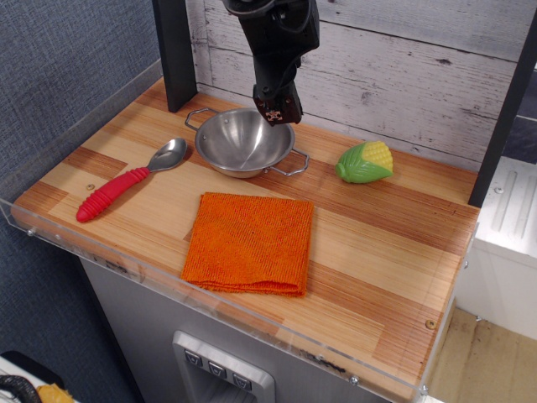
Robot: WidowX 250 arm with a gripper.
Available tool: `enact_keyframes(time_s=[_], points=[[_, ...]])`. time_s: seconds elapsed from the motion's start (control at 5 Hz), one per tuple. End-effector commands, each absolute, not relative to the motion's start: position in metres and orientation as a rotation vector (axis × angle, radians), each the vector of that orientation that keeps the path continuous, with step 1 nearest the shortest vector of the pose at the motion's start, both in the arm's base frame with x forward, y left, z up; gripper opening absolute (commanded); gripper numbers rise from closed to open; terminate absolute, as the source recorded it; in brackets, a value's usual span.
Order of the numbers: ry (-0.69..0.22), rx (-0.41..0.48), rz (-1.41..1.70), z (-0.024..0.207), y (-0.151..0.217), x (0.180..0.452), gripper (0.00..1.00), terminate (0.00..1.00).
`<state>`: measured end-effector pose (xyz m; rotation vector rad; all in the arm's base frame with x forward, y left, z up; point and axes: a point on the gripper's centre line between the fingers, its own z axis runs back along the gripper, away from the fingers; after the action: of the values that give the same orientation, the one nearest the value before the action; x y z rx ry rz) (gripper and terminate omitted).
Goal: Place the orange cloth on the far right edge of the table
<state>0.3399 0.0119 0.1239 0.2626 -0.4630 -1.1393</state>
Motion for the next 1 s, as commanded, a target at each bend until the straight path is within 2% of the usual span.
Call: enact_keyframes(time_s=[0.0,0.4,0.6,0.8], points=[[-0.463,0.263,-1.139,0.124,0.012,0.340,1.00,0.00],[-0.468,0.288,-0.769,0.161,0.040,0.347,1.00,0.00],[-0.479,0.303,-0.663,0.172,0.057,0.336,1.00,0.00],[-0.444,0.312,-0.570,0.165,0.075,0.312,1.00,0.00]])
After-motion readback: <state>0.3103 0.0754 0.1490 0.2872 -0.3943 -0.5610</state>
